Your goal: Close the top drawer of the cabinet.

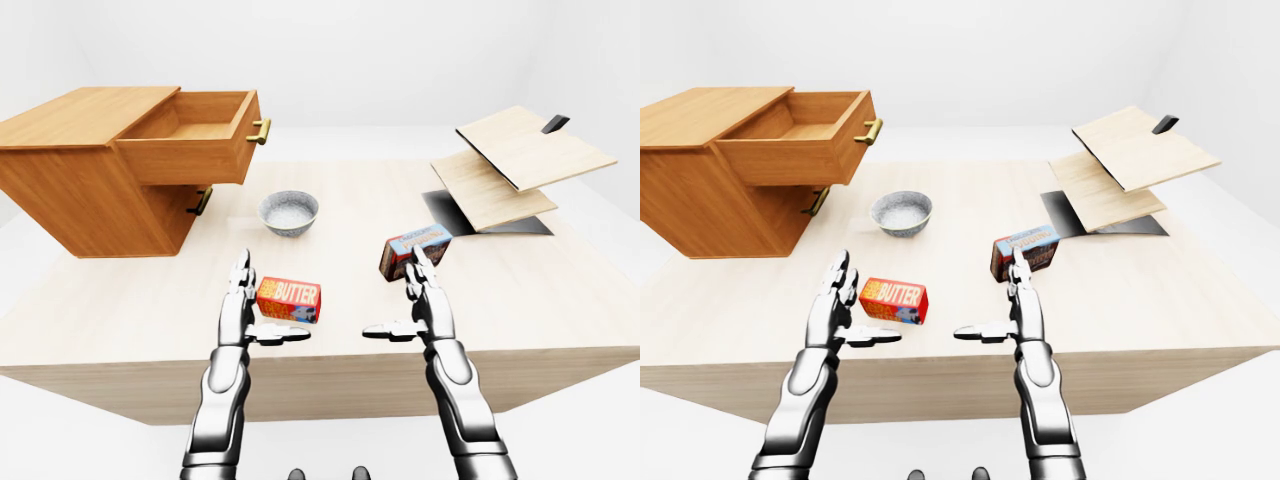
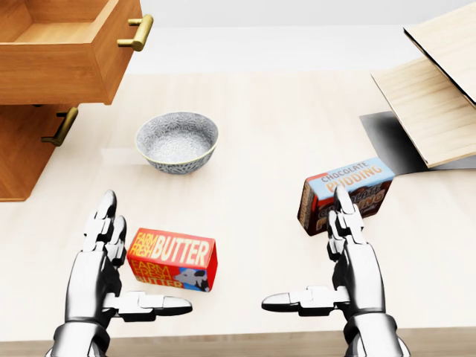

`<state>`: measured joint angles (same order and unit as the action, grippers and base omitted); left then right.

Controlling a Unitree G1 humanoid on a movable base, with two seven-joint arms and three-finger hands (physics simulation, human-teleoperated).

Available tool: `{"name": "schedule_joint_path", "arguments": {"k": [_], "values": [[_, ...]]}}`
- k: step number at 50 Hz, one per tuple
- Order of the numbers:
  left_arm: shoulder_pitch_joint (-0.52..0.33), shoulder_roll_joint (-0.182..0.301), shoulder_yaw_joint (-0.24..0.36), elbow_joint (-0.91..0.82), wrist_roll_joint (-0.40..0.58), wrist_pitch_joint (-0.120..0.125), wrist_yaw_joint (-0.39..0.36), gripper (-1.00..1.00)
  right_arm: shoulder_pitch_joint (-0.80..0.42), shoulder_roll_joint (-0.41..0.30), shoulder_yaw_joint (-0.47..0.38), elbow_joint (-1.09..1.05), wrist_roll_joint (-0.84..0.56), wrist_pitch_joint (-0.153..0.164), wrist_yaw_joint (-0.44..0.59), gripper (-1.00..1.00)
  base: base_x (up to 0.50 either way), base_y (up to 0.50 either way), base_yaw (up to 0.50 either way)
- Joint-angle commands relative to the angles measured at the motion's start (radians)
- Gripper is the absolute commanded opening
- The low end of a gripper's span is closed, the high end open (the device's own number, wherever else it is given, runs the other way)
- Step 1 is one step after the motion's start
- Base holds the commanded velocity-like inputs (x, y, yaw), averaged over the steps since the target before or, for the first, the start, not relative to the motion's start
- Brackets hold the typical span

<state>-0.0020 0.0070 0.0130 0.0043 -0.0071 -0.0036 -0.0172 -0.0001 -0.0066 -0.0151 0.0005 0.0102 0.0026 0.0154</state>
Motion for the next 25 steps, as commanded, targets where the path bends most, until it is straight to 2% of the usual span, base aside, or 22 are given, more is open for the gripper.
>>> {"name": "schedule_joint_path", "arguments": {"k": [1,13,15,19,21,25], "values": [[-0.005,0.011,0.019,0.011,-0.009,-0.008,-0.027,1.0,0.002,-0.01,-0.022,-0.001,0.016,0.005,0.024,1.0,0.0,0.0,0.0],[-0.005,0.01,0.021,0.009,-0.014,-0.005,-0.028,1.0,0.001,-0.011,-0.021,-0.004,0.015,0.008,0.024,1.0,0.0,0.0,0.0],[-0.004,0.009,0.027,-0.008,-0.037,0.01,-0.036,1.0,0.001,-0.011,-0.022,-0.002,0.013,0.005,0.023,1.0,0.0,0.0,0.0],[0.014,0.01,-0.007,-0.127,-0.038,0.083,-0.08,1.0,0.002,-0.009,-0.021,-0.007,0.021,0.009,0.029,1.0,0.0,0.0,0.0],[0.005,0.006,-0.016,-0.16,-0.041,0.091,-0.092,1.0,0.004,-0.006,-0.019,-0.017,0.037,0.018,0.038,1.0,0.0,0.0,0.0],[-0.033,0.005,-0.019,-0.262,-0.05,0.091,-0.093,1.0,0.011,-0.004,-0.006,-0.04,0.035,0.006,0.048,1.0,0.0,0.0,0.0]]}}
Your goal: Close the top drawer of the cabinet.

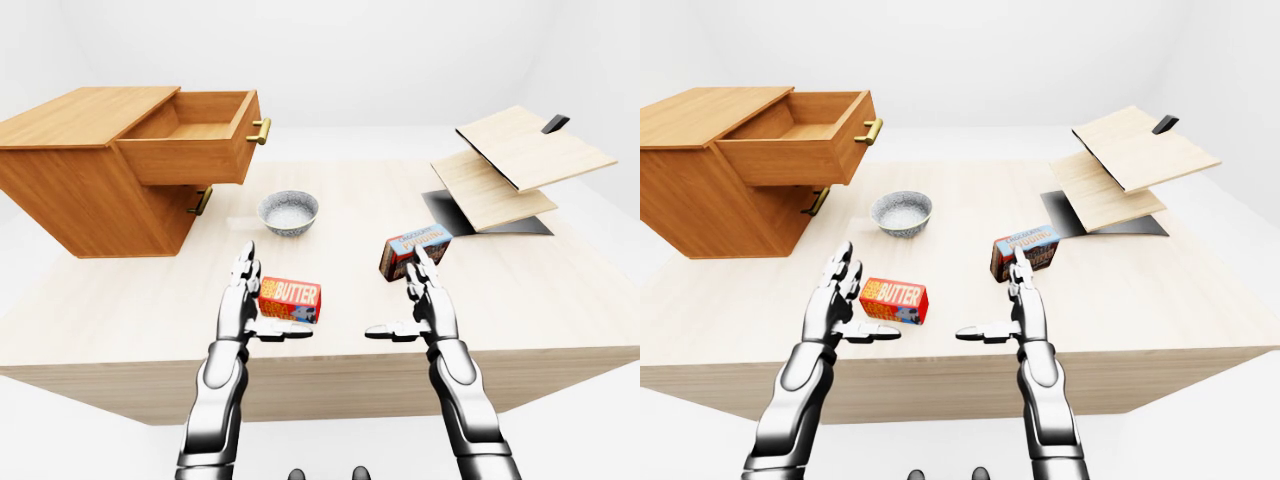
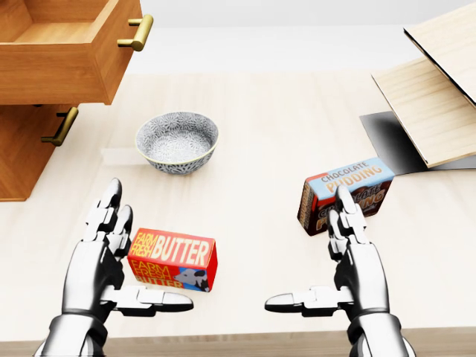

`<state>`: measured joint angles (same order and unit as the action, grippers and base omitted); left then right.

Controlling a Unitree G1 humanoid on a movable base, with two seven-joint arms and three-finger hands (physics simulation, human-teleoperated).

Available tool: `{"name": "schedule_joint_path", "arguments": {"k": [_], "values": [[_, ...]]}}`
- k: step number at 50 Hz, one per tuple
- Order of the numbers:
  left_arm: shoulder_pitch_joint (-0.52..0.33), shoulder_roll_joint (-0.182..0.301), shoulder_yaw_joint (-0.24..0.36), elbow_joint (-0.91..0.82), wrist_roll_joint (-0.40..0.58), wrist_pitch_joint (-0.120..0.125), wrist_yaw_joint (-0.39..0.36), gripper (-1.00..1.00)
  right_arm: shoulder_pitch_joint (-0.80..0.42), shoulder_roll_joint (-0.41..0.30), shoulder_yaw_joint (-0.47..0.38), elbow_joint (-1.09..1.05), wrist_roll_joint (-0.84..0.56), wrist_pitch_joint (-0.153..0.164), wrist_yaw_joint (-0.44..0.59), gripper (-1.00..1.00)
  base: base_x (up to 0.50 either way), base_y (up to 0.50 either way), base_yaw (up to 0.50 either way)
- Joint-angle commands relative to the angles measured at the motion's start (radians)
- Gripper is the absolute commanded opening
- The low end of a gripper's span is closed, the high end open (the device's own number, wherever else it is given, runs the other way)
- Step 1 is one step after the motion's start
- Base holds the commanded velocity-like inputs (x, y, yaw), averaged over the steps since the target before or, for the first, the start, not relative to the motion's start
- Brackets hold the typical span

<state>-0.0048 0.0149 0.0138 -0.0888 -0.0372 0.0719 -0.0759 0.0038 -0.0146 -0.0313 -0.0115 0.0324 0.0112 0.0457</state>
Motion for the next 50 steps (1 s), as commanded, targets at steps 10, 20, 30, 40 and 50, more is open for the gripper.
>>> {"name": "schedule_joint_path", "arguments": {"k": [10,20,30,40,50], "values": [[-0.138,0.015,0.012,-0.342,-0.056,0.015,-0.018,1.0,-0.01,-0.003,0.011,-0.046,-0.02,-0.048,0.017,1.0,0.0,0.0,0.0],[-0.165,0.03,0.032,-0.435,-0.069,0.015,-0.013,1.0,-0.028,-0.009,0.004,-0.047,-0.054,-0.062,0.017,1.0,0.0,0.0,0.0],[-0.158,0.036,0.048,-0.431,-0.082,0.015,-0.015,1.0,-0.03,-0.008,-0.003,-0.043,-0.052,-0.055,0.012,1.0,0.0,0.0,0.0],[-0.164,0.04,0.053,-0.443,-0.09,0.015,-0.011,1.0,-0.036,-0.007,-0.01,-0.041,-0.036,-0.05,0.002,1.0,0.0,0.0,0.0],[-0.151,0.037,0.05,-0.452,-0.095,0.015,-0.012,1.0,-0.025,-0.007,-0.003,-0.048,-0.026,-0.038,0.007,1.0,0.0,-0.19,0.0]]}}
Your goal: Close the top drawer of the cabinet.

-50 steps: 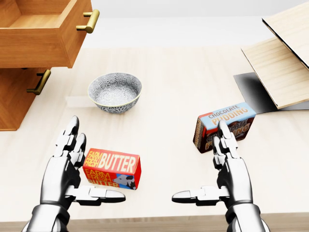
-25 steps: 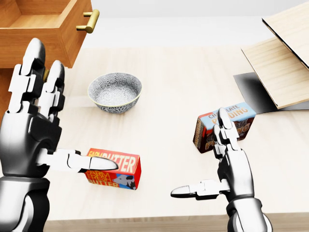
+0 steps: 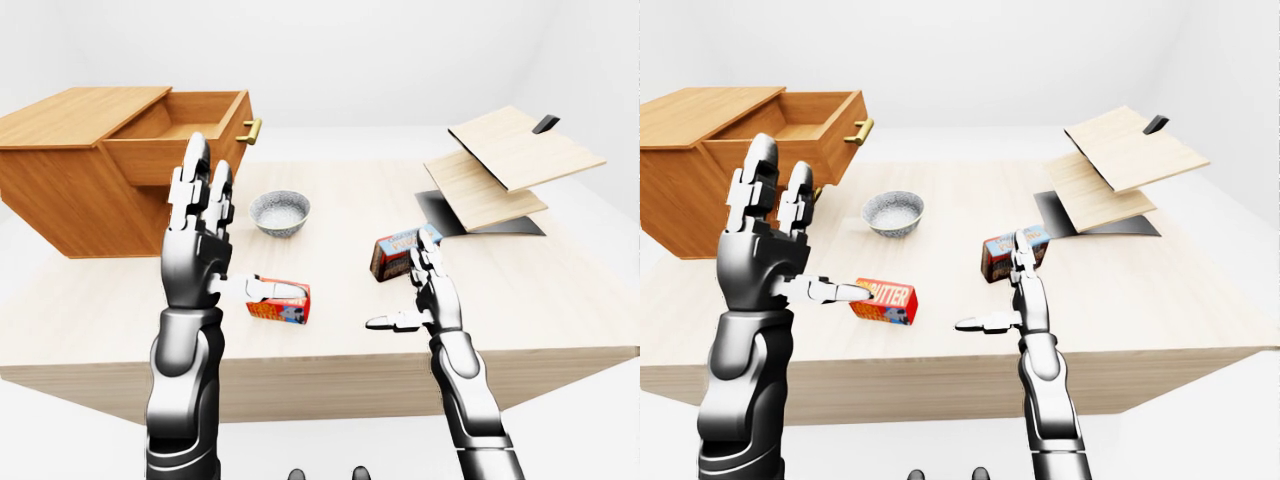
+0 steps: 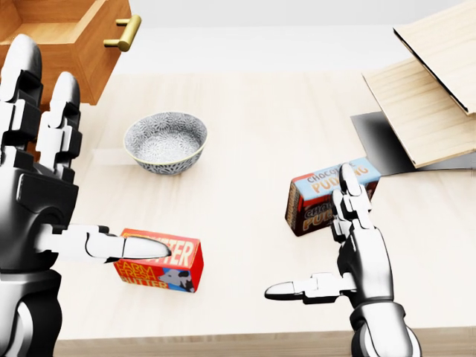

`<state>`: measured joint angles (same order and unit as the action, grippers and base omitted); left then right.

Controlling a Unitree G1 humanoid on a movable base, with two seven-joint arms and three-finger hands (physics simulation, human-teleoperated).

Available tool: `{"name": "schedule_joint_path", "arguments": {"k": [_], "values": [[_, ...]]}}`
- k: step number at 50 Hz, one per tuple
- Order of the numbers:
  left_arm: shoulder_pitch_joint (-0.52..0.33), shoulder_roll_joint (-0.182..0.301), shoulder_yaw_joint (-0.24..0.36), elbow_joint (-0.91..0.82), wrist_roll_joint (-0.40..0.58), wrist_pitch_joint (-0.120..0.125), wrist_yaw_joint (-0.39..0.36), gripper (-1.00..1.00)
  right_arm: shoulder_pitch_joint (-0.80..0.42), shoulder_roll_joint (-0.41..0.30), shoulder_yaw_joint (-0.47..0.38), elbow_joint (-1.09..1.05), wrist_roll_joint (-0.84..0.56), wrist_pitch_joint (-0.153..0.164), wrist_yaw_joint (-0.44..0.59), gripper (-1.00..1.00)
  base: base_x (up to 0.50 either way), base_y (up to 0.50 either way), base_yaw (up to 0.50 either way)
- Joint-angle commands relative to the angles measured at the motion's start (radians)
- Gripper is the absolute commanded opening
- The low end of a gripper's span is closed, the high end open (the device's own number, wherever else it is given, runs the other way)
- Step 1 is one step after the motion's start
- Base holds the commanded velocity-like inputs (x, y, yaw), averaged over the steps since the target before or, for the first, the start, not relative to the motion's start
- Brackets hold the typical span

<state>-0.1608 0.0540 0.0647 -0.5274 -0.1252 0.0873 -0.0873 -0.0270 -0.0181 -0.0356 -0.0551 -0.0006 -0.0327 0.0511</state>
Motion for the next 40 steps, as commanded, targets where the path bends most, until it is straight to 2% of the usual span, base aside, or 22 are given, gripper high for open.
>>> {"name": "schedule_joint_path", "arguments": {"k": [1,3,8,18,29,40], "values": [[0.006,-0.002,-0.001,-0.014,-0.006,0.0,-0.001,1.0,0.006,-0.004,0.002,-0.004,0.007,0.005,0.002,1.0,0.02,-0.43,0.0],[0.01,-0.003,-0.003,-0.016,-0.005,0.0,-0.002,1.0,0.007,-0.003,0.004,-0.006,0.009,-0.002,0.009,1.0,0.05,-0.43,0.0],[0.016,-0.003,-0.001,-0.024,-0.008,0.0,-0.004,1.0,0.013,0.002,0.014,-0.031,0.021,0.007,0.025,1.0,0.18,-0.42,0.0],[0.028,-0.007,-0.007,-0.028,-0.003,0.0,-0.007,1.0,0.015,0.005,0.022,-0.055,0.027,0.006,0.035,1.0,0.43,-0.35,0.0],[0.034,-0.009,-0.013,-0.03,0.0,0.0,-0.009,1.0,0.022,0.004,0.029,-0.06,0.017,0.003,0.041,1.0,0.48,-0.03,0.0],[0.036,-0.009,-0.007,-0.033,-0.002,0.0,-0.01,1.0,0.025,0.005,0.026,-0.062,0.017,-0.002,0.043,1.0,0.0,0.0,0.0]]}}
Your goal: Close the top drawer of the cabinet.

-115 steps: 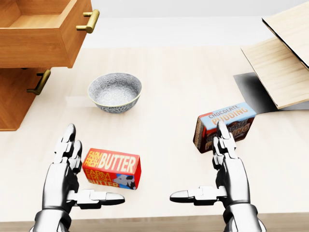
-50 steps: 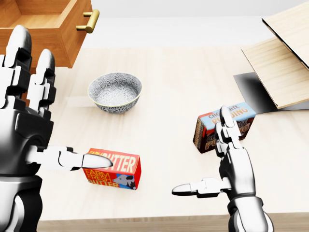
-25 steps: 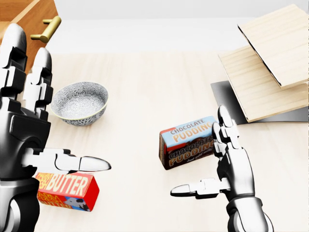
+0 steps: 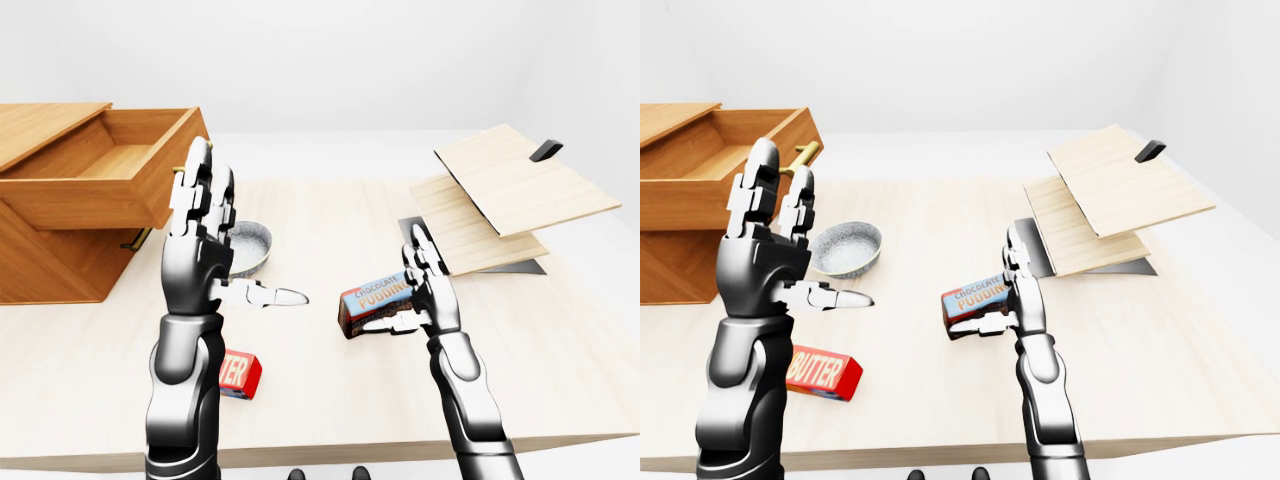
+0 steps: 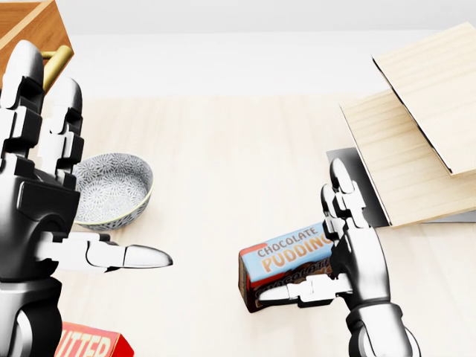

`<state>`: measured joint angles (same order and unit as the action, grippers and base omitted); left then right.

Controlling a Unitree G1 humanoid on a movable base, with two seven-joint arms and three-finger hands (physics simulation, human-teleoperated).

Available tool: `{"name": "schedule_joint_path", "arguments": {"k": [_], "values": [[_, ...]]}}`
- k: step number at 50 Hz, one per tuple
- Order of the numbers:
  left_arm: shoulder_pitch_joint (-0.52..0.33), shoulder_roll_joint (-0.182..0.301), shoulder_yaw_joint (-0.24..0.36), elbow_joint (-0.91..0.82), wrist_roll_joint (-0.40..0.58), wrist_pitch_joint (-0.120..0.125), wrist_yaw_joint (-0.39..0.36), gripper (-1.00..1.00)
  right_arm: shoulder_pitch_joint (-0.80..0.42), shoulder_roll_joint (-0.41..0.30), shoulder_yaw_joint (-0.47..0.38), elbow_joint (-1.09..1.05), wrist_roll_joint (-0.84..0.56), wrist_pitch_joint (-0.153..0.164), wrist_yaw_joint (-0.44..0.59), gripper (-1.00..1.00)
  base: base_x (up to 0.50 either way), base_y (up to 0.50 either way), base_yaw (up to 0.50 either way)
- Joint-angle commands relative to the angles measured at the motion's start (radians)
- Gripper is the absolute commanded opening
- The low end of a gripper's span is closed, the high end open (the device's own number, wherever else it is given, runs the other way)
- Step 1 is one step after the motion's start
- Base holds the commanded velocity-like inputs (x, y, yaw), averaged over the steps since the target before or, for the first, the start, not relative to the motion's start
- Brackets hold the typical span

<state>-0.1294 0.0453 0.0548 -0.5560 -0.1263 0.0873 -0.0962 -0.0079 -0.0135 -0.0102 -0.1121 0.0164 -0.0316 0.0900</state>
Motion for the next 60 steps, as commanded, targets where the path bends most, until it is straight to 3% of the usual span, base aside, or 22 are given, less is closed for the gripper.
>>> {"name": "schedule_joint_path", "arguments": {"k": [1,9,14,23,38,45,60], "values": [[0.003,0.001,0.004,-0.004,-0.001,0.0,-0.001,1.0,0.006,0.0,0.0,-0.006,0.0,-0.002,0.005,1.0,0.0,0.0,0.0],[0.002,0.002,0.006,-0.006,-0.002,0.0,0.0,1.0,0.0,-0.001,-0.006,0.002,-0.005,-0.006,-0.004,1.0,0.0,0.0,0.0],[0.002,0.002,0.007,-0.013,-0.004,0.0,0.002,1.0,-0.003,-0.005,-0.002,0.009,-0.02,-0.029,0.008,1.0,0.01,0.04,0.0],[-0.004,0.004,0.01,-0.006,-0.005,0.0,0.003,1.0,0.003,-0.002,0.001,0.0,-0.02,-0.023,0.01,1.0,0.2,0.44,0.0],[-0.023,0.019,0.024,0.018,0.009,0.0,0.004,1.0,0.007,-0.001,0.002,0.008,-0.017,-0.019,0.009,1.0,0.01,0.01,0.0],[-0.097,0.071,0.051,0.138,0.165,0.0,0.042,1.0,0.005,-0.001,0.002,0.009,-0.017,-0.021,0.009,1.0,0.0,0.0,0.0],[-0.121,0.115,0.106,0.299,0.389,0.0,0.117,1.0,-0.002,-0.001,0.0,0.01,-0.015,-0.014,0.006,1.0,0.0,0.0,0.0]]}}
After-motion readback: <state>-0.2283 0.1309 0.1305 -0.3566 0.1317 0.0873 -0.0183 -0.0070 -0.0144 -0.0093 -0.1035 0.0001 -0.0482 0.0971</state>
